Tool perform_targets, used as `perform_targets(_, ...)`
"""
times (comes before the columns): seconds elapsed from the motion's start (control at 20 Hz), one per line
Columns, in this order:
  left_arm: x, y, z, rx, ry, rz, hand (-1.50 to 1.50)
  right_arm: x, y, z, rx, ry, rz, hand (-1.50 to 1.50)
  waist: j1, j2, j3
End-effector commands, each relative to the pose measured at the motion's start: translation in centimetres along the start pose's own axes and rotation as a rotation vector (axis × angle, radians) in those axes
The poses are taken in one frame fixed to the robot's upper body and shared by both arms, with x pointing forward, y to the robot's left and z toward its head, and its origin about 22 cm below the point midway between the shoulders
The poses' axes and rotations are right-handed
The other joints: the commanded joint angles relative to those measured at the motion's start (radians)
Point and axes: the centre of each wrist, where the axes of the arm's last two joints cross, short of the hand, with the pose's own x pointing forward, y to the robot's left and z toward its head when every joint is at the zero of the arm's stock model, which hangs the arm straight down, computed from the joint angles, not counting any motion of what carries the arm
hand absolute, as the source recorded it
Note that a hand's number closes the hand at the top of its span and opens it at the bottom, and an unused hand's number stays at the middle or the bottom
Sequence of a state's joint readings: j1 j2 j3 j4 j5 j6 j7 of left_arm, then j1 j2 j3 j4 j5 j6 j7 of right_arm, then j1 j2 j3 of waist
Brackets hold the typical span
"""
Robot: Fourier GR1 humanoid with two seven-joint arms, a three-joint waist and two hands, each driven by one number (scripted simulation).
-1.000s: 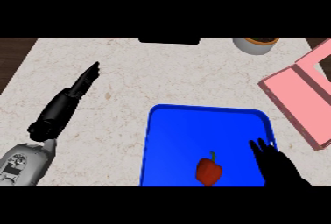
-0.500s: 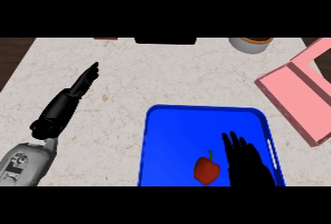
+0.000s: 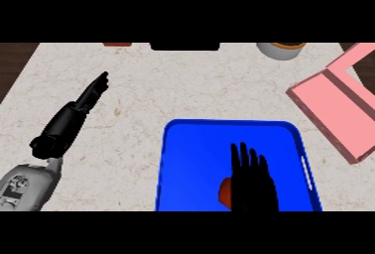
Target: Pick the bell pepper from the tray and place it in the cardboard box
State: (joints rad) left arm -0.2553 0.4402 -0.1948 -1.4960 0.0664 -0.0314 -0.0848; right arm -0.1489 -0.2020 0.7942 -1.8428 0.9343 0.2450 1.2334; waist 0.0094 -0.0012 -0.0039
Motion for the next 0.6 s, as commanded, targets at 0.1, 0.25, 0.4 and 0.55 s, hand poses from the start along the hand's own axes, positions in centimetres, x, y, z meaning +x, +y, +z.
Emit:
perform_targets(0.1,0.2,-0.5,0.5,0.029,-0.004,-0.002,0.0,2.0,0.9,-0.7,0.028,0.268,0.128,-1.5,-0.006,-0.002,0.002)
perform_targets(0.25,-0.3,-0.4,1.2,0.021,0.003,-0.011,0.0,3.0,0.5,-0.4,0.035,0.266,0.117,-1.5,-0.007,-0.002,0.002)
perform_targets(0.4,-0.8,0.2,0.5,0.023,-0.006,0.003,0.0,3.1,0.9,-0.6,0.052,0.225,0.101,-1.5,-0.012,0.001,0.003)
perform_targets(0.55,-0.9,0.4,0.2,0.017,-0.003,0.003,0.0,3.2,0.1,-1.2,0.069,0.223,0.085,-1.5,-0.01,0.002,0.003)
